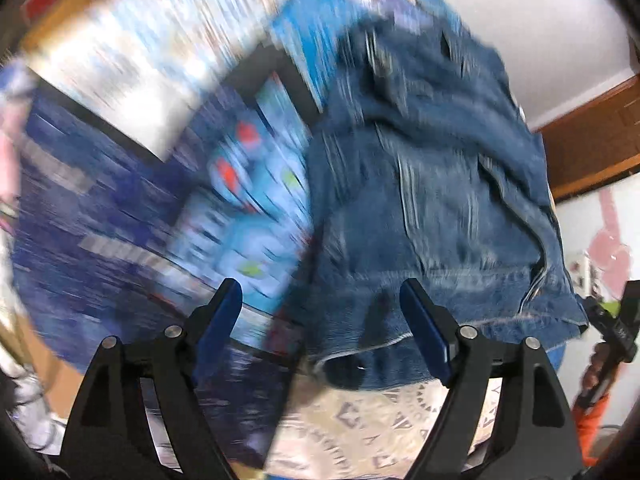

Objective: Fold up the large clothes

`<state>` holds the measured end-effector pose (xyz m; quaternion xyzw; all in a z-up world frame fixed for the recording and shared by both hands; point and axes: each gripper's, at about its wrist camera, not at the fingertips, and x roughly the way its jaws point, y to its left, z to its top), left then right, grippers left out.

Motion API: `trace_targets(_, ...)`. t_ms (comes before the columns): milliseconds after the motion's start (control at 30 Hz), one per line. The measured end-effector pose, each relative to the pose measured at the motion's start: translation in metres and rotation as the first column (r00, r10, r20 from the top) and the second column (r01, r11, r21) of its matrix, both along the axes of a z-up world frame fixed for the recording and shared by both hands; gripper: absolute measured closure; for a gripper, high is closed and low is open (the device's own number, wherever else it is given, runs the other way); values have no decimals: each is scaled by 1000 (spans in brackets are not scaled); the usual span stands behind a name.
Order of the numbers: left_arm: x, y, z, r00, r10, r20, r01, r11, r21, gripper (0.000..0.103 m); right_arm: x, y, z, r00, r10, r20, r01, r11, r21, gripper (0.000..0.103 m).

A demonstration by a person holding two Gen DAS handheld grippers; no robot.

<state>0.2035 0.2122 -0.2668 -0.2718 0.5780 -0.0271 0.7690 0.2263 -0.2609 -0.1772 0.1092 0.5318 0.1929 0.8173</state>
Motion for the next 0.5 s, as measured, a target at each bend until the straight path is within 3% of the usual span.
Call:
trace_targets(100,3,-19,-31,998,-27,-64,22,997,-74,25,-3,5,-14,999,20,-27,-19,999,28,33)
trace_targets(167,2,-31,-43,996,-49,-77,39,991,-128,37,-7,6,-16,1000,15,-5,-15,1000,19,35)
trace_targets(200,2,-36,-46,995,-58,-76,46,987,-153,47,-9,8,-16,1000,18,2,-18,1000,17,43)
trace_targets(233,2,-41,-46,996,-62,-68,51,988,-145,50,-10,10,-15,1000,27,10,-27,999,24,55)
trace_targets(267,3,-43,-43,996,-67,-57,60,990,-129,54,-10,13,-14,999,31,19,-32,999,30,59)
trace_targets(333,5,-48,-32,995,-94,-32,91,993,-79,73,-8,17,-13,999,43,24,-44,998,54,74)
trace_targets(400,8,-51,-18,994,-106,-11,105,993,-59,87,-5,21,-11,998,45,35,-48,997,67,82)
trace_targets(500,14,-55,16,990,-127,60,126,992,24,91,-1,28,0,994,43,105,-51,996,77,87)
